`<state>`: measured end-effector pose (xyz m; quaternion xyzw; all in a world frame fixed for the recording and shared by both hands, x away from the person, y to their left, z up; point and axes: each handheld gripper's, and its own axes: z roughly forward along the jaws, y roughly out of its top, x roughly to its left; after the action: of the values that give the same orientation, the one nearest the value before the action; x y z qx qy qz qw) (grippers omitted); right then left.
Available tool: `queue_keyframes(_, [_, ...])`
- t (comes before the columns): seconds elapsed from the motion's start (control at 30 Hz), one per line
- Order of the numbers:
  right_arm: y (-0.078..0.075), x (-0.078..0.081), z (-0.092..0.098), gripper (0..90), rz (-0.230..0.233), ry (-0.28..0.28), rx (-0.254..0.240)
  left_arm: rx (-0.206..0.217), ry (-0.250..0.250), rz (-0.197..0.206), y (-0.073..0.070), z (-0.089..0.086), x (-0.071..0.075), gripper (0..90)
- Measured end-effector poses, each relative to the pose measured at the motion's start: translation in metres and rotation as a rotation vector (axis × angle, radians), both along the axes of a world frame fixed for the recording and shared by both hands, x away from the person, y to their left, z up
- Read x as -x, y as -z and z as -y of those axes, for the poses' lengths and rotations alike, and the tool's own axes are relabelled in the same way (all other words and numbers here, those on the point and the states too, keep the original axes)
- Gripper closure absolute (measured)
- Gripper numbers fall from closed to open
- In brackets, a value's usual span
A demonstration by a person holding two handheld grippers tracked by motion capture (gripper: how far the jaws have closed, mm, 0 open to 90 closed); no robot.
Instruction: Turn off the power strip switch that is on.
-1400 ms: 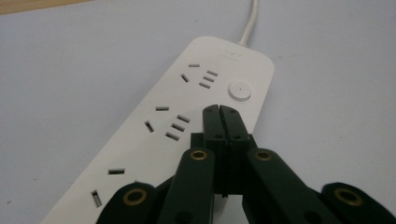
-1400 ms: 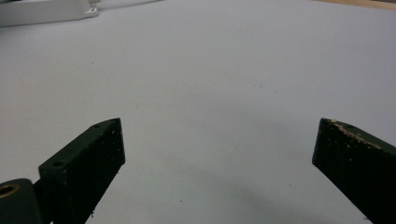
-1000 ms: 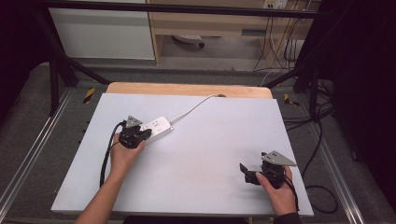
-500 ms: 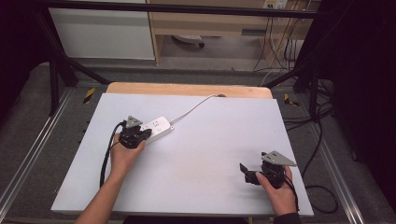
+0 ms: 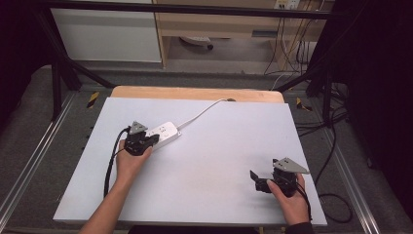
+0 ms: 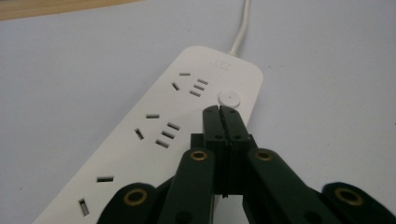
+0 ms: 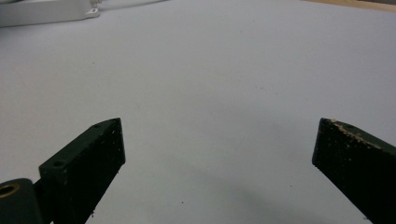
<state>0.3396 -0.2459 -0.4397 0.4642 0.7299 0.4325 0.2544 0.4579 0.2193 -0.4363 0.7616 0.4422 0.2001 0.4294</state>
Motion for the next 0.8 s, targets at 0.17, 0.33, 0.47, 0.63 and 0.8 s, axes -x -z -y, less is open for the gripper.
queue_keyframes(0.17, [-0.001,0.000,0.001,3.0,0.006,-0.001,-0.005,0.038,-0.005,0.038,-0.004,-0.002,0.002,90.0])
queue_keyframes(0.33, [-0.001,0.000,0.001,3.0,0.006,-0.001,0.001,0.060,0.007,0.048,-0.008,-0.001,0.005,90.0])
queue_keyframes(0.47, [-0.001,0.000,0.001,3.0,0.005,0.000,0.001,0.071,0.009,0.069,-0.012,0.000,0.008,89.8])
queue_keyframes(0.63, [0.000,0.000,0.000,3.0,0.002,0.000,0.002,0.101,-0.006,0.102,-0.019,-0.001,0.012,68.7])
queue_keyframes(0.8, [-0.001,0.000,0.001,3.0,0.005,0.001,0.000,0.136,-0.032,0.123,-0.025,-0.003,0.015,56.3])
